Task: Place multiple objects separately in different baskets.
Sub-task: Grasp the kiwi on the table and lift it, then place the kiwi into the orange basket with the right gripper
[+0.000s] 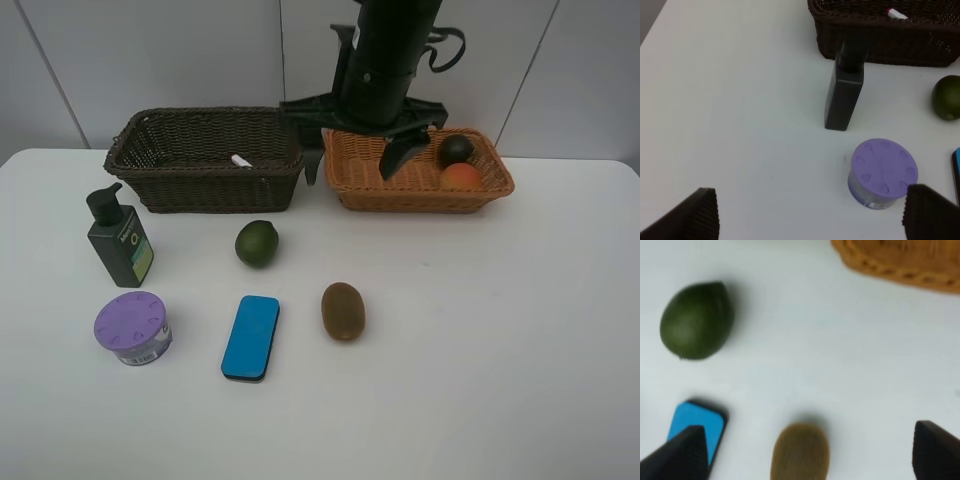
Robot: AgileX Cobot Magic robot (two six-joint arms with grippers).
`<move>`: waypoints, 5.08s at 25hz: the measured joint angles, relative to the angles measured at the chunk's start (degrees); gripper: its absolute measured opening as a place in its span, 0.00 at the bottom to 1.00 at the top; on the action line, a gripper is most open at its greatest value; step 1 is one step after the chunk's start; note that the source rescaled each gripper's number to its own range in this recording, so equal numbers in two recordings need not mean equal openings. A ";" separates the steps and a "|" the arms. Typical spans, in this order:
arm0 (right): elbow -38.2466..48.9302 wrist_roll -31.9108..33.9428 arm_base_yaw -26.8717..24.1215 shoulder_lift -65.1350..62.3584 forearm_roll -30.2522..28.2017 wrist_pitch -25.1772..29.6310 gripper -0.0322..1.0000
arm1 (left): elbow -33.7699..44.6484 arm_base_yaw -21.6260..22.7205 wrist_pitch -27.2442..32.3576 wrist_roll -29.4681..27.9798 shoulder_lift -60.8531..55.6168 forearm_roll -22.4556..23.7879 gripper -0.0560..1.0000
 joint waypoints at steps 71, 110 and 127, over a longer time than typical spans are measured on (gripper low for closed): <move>22.42 8.19 3.68 6.42 5.01 -18.48 0.58 | 0.00 0.00 0.00 0.00 0.00 0.00 0.97; 6.23 8.24 1.58 -2.00 -4.82 -0.15 0.58 | 0.00 0.00 0.00 0.00 0.00 0.00 0.97; 0.53 2.49 -16.35 2.83 -13.25 -24.33 0.58 | 0.00 0.00 0.00 0.00 0.00 0.00 0.97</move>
